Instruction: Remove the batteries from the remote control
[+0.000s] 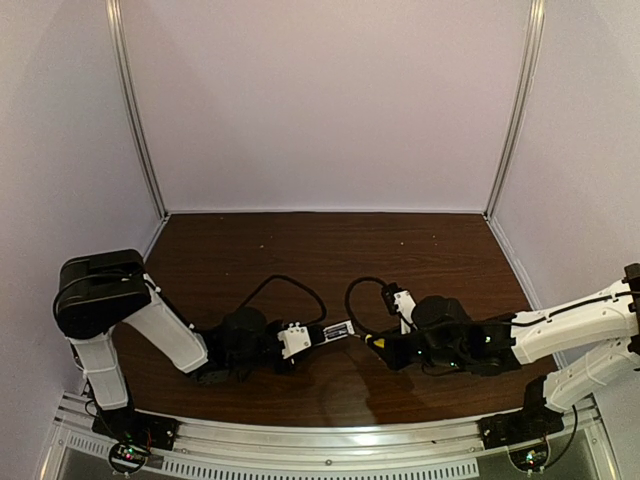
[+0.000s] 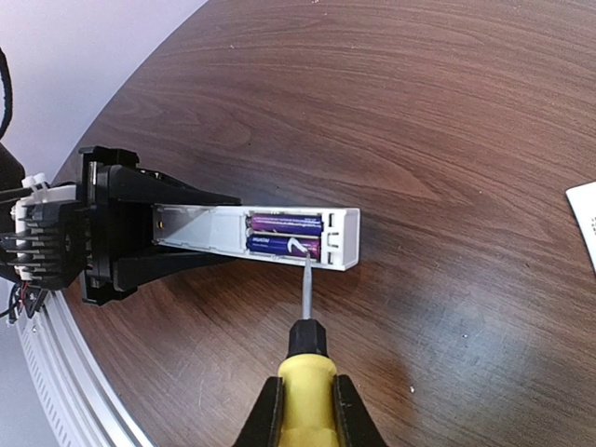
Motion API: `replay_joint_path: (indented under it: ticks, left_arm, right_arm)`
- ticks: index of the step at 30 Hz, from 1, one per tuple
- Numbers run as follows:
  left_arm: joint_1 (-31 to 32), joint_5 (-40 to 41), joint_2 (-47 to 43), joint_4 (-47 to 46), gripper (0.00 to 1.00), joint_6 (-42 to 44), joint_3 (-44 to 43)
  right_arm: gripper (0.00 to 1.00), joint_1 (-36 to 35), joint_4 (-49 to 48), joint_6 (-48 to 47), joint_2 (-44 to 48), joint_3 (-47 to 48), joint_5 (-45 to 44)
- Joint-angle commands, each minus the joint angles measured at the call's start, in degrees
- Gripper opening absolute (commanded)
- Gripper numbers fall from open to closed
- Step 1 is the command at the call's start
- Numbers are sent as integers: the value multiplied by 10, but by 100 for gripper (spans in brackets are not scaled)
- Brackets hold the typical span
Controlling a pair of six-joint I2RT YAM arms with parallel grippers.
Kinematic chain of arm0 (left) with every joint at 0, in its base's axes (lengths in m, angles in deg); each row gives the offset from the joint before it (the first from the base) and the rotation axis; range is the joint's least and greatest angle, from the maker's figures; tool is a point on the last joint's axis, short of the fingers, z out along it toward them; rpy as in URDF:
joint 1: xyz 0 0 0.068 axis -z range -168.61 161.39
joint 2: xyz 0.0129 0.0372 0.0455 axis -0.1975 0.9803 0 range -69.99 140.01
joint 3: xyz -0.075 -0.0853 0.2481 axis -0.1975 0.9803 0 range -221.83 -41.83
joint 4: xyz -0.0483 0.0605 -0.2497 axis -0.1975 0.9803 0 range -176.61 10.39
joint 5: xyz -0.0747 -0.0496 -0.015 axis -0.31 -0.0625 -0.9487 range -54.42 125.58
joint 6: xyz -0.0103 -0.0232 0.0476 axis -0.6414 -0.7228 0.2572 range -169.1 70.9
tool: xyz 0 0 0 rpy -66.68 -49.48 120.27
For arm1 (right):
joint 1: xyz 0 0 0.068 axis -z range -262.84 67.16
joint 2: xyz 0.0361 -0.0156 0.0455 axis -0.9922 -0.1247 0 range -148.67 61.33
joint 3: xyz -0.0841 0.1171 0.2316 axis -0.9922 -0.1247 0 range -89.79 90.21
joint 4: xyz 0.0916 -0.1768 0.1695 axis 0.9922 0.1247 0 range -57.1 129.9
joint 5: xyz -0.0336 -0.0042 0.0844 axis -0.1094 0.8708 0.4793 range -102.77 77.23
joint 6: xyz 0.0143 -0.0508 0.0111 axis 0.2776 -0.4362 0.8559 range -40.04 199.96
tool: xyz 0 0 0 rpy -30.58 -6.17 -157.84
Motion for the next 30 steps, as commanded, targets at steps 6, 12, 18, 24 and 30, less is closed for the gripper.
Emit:
replay_joint_path:
  ticks: [6, 12, 18, 24, 30]
  left_arm:
    - [1, 9, 11, -7, 0, -5, -17]
    - [2, 10, 13, -4, 0, -5, -20]
    - [2, 11, 13, -3, 0, -5, -20]
    - [2, 9, 13, -2, 0, -5, -20]
    - [2, 10, 12, -2, 0, -5, -20]
  right_arm:
    - [0, -1, 23, -10, 7, 29, -24]
    - [0, 0, 22, -12, 0, 32, -30]
    - [0, -1, 42, -14, -14, 42, -51]
    - [0, -2, 38, -14, -28, 45, -51]
    - [0, -2, 41, -14, -37, 46, -54]
